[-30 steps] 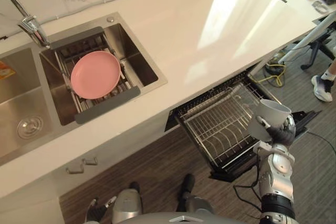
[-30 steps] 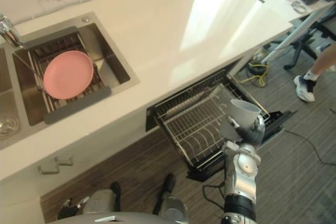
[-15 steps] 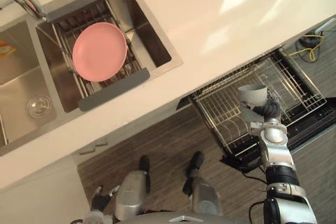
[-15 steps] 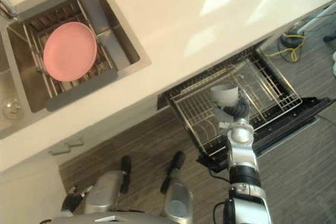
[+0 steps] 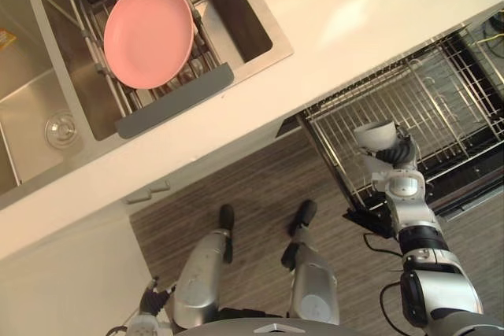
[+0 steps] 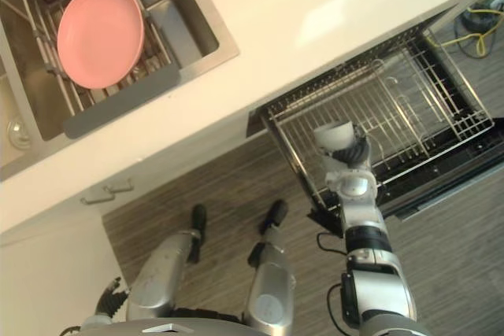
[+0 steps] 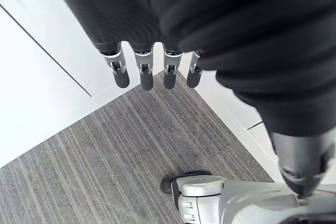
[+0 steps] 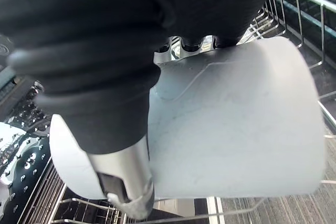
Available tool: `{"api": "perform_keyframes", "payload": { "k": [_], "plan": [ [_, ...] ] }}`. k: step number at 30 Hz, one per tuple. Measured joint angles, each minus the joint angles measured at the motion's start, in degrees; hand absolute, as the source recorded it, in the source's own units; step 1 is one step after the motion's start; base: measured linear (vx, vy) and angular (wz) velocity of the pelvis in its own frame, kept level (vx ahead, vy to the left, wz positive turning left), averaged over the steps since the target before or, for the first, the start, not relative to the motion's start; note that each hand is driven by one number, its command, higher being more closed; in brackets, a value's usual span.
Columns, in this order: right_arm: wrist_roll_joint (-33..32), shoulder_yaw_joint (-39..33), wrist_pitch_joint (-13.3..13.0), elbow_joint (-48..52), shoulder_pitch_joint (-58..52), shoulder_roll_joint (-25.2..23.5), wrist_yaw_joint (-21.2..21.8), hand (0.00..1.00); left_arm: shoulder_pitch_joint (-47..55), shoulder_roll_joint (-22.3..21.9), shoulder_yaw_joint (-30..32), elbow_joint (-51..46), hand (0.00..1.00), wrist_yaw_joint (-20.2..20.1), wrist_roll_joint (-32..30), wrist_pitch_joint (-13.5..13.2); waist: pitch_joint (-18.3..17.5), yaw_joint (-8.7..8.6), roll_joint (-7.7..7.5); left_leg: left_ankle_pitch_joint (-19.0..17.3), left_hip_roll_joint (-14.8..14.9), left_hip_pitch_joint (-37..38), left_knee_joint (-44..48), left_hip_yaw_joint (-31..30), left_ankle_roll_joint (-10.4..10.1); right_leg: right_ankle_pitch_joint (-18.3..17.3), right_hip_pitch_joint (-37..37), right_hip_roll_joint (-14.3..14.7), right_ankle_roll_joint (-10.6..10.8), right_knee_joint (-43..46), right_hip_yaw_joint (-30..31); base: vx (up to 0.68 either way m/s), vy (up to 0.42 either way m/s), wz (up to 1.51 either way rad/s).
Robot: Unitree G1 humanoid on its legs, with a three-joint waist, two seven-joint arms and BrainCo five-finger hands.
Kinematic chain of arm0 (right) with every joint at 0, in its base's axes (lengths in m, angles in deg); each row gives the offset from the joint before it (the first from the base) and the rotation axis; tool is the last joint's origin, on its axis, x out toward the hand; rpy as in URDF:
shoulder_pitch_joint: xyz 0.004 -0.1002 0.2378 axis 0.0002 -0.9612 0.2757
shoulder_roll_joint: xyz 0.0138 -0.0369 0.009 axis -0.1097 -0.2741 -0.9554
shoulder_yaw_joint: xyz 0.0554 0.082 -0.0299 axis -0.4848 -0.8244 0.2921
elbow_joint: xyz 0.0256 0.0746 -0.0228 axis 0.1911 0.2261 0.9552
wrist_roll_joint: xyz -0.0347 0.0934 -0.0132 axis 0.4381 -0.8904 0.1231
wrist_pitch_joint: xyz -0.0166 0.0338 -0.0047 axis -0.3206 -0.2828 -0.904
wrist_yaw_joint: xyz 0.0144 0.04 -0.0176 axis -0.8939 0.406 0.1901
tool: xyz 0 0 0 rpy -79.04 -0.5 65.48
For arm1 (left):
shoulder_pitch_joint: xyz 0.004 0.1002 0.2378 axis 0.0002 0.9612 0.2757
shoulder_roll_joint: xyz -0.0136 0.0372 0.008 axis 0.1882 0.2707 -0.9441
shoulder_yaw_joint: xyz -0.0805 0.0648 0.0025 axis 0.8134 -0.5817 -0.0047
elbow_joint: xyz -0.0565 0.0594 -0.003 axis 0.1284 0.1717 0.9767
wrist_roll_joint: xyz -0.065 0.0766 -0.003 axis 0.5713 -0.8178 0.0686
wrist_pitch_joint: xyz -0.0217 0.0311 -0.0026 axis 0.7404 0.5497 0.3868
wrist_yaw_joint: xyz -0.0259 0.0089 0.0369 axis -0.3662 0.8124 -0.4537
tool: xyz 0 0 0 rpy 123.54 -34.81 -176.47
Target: Walk over to the sink, pick up the cup, carry it to the dishwasher, place the cup inside the dishwasher, then close the dishwasher door
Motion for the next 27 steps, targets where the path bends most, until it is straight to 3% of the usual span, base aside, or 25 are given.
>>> {"api": "perform_keyframes", "payload": {
  "k": [7,12,27],
  "plan": [
    [2.28,4.11,0.18,-5.17,4.53,2.11,0.03,1.0,-1.67,0.69,-2.35,1.7,0.0,-0.1,1.04,-0.04,1.23,0.15,0.88,0.19,-0.83,-3.46,1.29,-2.3,0.19,0.72,-2.24,-0.21,-0.29,0.06,-0.35,-0.04,0.023,0.07],
    [2.28,6.77,0.3,-9.1,7.47,4.04,0.17,1.0,-3.04,0.7,-4.01,2.83,0.0,-0.1,1.54,-0.16,2.68,0.24,2.46,0.42,-0.91,-4.16,1.86,-3.29,0.17,0.8,-2.26,-0.24,-0.4,0.22,-1.05,-0.03,0.009,0.07],
    [1.61,13.31,0.54,-15.31,20.02,7.47,2.4,1.0,-4.97,1.81,-8.55,4.49,0.0,0.02,0.98,-0.94,3.14,2.66,3.29,2.75,-1.43,-6.72,0.77,-5.24,0.19,0.34,-6.02,-1.13,-1.39,3.2,-1.65,-0.03,-0.002,0.05]
  ]
}}
